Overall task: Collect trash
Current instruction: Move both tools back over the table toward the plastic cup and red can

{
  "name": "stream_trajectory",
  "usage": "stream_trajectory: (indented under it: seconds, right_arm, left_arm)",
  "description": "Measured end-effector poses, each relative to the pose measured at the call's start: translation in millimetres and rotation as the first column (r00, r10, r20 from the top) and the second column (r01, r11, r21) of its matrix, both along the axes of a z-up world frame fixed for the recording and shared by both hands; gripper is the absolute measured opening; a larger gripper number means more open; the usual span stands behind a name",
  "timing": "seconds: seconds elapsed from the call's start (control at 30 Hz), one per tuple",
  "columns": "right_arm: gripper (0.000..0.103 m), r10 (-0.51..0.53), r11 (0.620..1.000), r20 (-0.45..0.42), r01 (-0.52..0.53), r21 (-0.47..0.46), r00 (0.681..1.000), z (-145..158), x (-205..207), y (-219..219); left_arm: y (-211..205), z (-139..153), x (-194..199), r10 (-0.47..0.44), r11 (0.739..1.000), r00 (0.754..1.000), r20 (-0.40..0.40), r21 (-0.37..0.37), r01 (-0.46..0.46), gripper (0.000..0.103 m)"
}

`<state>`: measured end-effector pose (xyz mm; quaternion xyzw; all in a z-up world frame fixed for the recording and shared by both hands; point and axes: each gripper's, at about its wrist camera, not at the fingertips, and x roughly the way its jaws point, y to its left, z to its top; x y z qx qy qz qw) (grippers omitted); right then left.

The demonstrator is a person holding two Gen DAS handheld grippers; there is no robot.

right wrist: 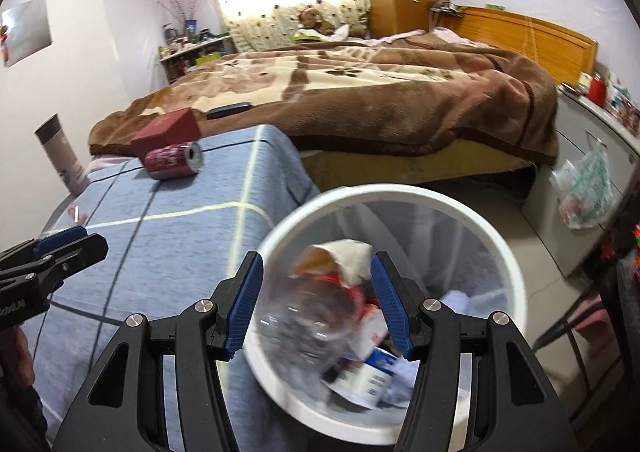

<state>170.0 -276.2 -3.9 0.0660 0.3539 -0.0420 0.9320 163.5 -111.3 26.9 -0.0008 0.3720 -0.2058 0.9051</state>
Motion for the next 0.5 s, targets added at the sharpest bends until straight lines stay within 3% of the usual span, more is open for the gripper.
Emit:
stream_trajectory:
  seconds: [0.27, 0.5]
  right_arm:
    - [0.058, 0.115, 0.993, 0.004, -0.115, -0.005, 0.993, 2, 27, 37]
    - [0.058, 0.231, 0.972, -0.003, -0.231, -0.037, 0.973, 4, 59, 69]
  left_arm:
    - [66, -3, 15, 0.129, 0.992, 0.992, -0.007, 0.0, -0.129, 0.064]
    - [125, -10, 33, 0.254, 0.967, 0.967, -0.025, -0.01, -0.254, 0.065]
